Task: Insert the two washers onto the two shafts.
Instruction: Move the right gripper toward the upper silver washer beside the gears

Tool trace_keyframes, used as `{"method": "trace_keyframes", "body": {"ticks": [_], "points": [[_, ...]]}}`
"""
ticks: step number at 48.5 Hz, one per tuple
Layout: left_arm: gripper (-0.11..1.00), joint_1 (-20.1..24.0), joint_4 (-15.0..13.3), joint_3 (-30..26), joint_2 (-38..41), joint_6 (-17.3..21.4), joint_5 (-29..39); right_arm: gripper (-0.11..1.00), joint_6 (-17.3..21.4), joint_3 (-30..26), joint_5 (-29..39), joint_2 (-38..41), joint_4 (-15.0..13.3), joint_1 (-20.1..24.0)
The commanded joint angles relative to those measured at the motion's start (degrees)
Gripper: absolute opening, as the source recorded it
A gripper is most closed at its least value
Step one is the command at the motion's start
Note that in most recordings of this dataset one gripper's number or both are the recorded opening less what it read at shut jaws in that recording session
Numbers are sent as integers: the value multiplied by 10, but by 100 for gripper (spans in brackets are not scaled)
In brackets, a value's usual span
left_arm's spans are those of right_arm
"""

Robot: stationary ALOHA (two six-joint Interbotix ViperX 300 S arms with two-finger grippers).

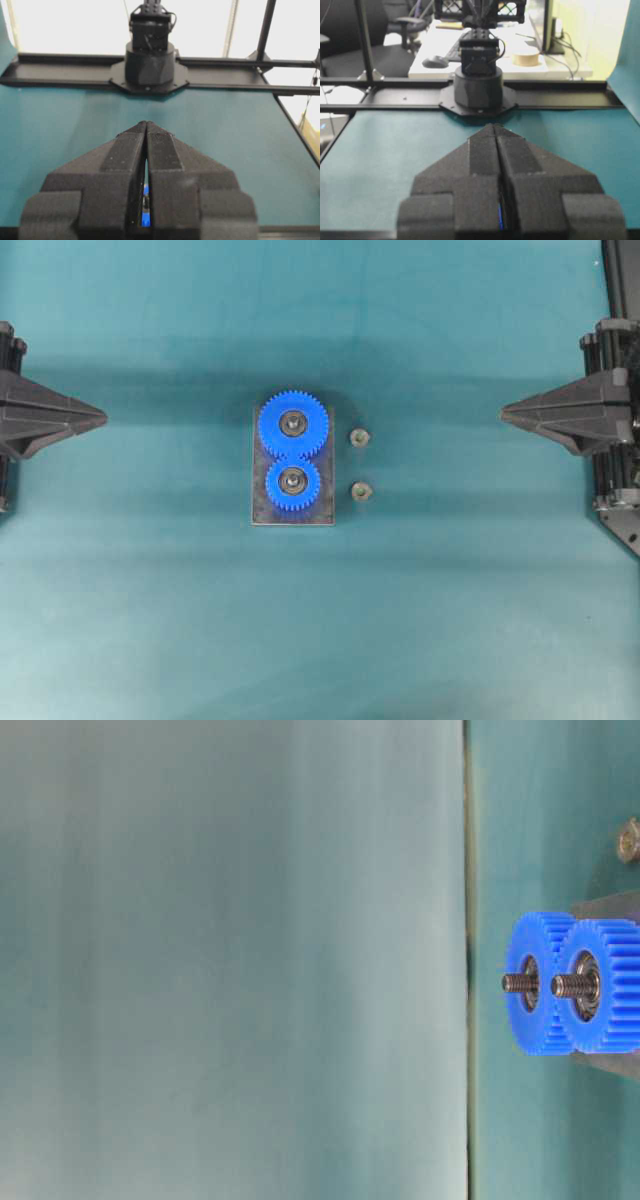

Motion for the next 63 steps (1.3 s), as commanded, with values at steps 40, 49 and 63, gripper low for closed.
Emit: {"method": "trace_keyframes", "body": {"ticks": [40,49,63], "points": [[0,-9,7,-101,119,-23,212,2,75,-156,391,179,19,-100],[0,-10,7,-106,119,-23,239,2,74,-183,391,267,4,-111],[0,-11,7,-107,118,-25,243,2,69,-224,389,397,4,-111]]}}
